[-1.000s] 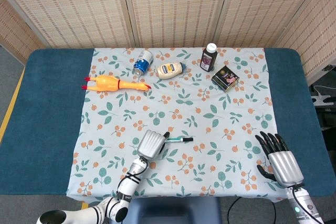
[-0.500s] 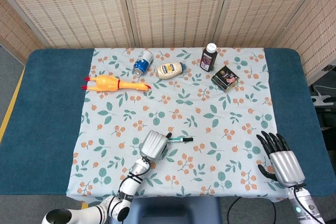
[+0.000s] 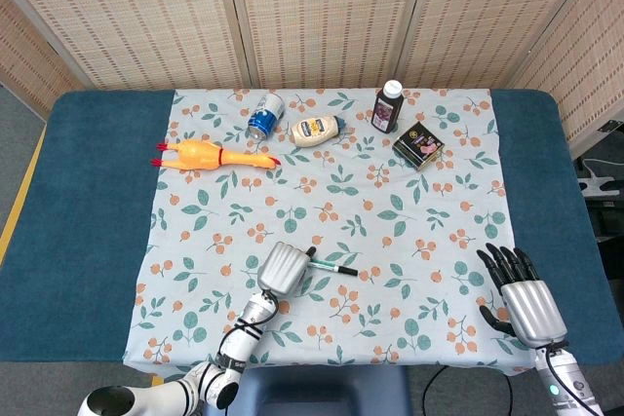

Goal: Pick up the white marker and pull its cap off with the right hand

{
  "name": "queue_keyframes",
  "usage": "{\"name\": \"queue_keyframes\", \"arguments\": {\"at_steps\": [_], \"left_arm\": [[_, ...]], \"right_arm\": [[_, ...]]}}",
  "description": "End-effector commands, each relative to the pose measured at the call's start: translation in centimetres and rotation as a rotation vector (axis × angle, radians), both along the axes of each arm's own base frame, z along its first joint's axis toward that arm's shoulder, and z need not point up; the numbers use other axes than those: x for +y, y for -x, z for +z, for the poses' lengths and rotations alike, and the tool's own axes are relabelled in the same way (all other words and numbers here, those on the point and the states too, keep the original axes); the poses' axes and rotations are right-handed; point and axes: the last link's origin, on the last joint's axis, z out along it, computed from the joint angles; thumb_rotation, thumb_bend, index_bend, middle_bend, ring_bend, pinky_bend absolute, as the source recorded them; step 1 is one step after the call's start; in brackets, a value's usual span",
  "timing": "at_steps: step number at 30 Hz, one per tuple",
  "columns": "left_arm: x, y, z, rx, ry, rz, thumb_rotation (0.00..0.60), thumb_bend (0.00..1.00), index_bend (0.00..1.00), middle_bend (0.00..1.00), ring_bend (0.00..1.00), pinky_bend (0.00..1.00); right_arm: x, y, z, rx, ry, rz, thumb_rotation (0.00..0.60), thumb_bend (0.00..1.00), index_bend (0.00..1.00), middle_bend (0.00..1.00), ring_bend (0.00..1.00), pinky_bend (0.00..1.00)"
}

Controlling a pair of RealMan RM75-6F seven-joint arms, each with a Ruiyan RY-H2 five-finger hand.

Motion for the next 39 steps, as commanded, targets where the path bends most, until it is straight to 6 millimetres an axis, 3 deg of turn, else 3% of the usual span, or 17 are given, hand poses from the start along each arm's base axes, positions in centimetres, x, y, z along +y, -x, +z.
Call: {"name": "queue_keyframes", "arguments": {"at_steps": [1, 8, 13, 20, 27, 39], "left_arm": [[0.0, 0.0, 0.0, 0.000, 0.000, -0.004, 0.600, 0.43, 0.52, 1.00, 1.00, 1.00], [0.1, 0.3, 0.3, -0.019, -0.007, 0.012, 0.600, 0.43, 0.62, 1.00, 1.00, 1.00], [0.0, -0.4, 0.8, -0.026, -0.026, 0.042, 0.600, 0.43, 0.65, 1.00, 1.00, 1.00], [-0.1, -2.2, 2.5, -0.076, -0.056, 0.119, 0.600, 0.42, 0.65, 1.00, 1.00, 1.00], [-0.1, -3.3, 4.0, -0.176, 0.020, 0.234, 0.600, 0.42, 0.65, 1.00, 1.00, 1.00], [-0.2, -3.6, 4.5, -0.240, 0.122, 0.352, 0.600, 0.42, 0.65, 1.00, 1.00, 1.00]], "right_arm": [[0.0, 0.0, -0.1, 0.001, -0.003, 0.000, 0.554, 0.20, 0.00, 0.00, 0.00, 0.00], [-0.1, -0.1, -0.6, -0.007, -0.011, 0.012, 0.554, 0.20, 0.00, 0.00, 0.00, 0.00], [-0.9, -1.0, -2.7, -0.097, -0.048, 0.033, 0.558, 0.20, 0.01, 0.00, 0.00, 0.00], [-3.6, -3.6, -6.5, -0.203, -0.098, 0.090, 0.557, 0.20, 0.16, 0.00, 0.00, 0.00], [-5.3, -6.3, -9.4, -0.316, -0.108, 0.108, 0.558, 0.20, 0.29, 0.00, 0.00, 0.00], [-7.5, -9.0, -12.0, -0.439, -0.075, 0.130, 0.558, 0.20, 0.43, 0.00, 0.00, 0.00]]}}
